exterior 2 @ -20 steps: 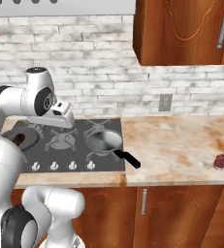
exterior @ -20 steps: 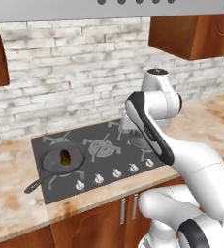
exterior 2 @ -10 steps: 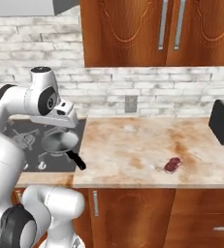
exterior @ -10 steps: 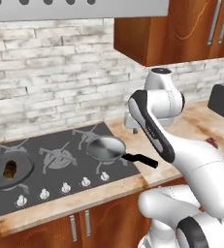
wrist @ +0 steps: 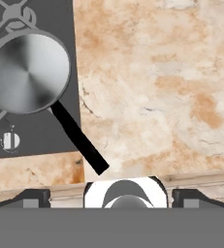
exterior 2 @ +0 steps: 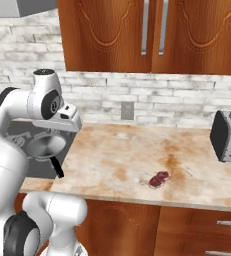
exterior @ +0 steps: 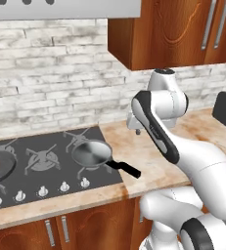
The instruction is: Place both pans onto different burners. Then place the sweet potato and the steak on different pans.
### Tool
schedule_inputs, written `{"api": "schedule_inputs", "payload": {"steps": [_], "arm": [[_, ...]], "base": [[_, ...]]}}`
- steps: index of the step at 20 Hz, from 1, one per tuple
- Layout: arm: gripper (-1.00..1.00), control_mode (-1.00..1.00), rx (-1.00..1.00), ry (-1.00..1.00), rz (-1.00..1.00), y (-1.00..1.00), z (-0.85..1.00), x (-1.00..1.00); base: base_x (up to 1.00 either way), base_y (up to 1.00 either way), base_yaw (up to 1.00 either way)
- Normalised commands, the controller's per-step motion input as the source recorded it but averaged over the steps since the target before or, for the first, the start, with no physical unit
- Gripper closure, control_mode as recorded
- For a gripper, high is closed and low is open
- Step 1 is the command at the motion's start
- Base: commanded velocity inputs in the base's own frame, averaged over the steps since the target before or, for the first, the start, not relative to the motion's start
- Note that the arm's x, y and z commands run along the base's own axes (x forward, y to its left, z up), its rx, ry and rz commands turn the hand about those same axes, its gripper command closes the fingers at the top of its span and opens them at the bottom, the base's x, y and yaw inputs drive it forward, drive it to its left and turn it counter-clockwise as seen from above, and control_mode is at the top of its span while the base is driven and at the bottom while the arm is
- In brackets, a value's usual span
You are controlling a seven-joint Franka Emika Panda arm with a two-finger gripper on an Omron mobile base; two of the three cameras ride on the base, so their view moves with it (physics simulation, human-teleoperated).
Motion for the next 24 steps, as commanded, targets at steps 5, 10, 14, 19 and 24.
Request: {"api": "schedule_inputs", "payload": {"steps": [5,10,14,19,24], "arm": [[-1.0,1.0,0.0,0.0,0.0,0.0,0.0,0.0],[-1.0,1.0,0.0,0.0,0.0,0.0,0.0,0.0],[-1.0,1.0,0.0,0.0,0.0,0.0,0.0,0.0],[-1.0,1.0,0.0,0.0,0.0,0.0,0.0,0.0],[-1.0,1.0,0.0,0.0,0.0,0.0,0.0,0.0]], "base": [[0.44,-0.02,0.1],[0.45,-0.06,0.0],[0.32,-0.31,0.07],[0.12,-0.38,0.08],[0.3,-0.14,0.01]]}}
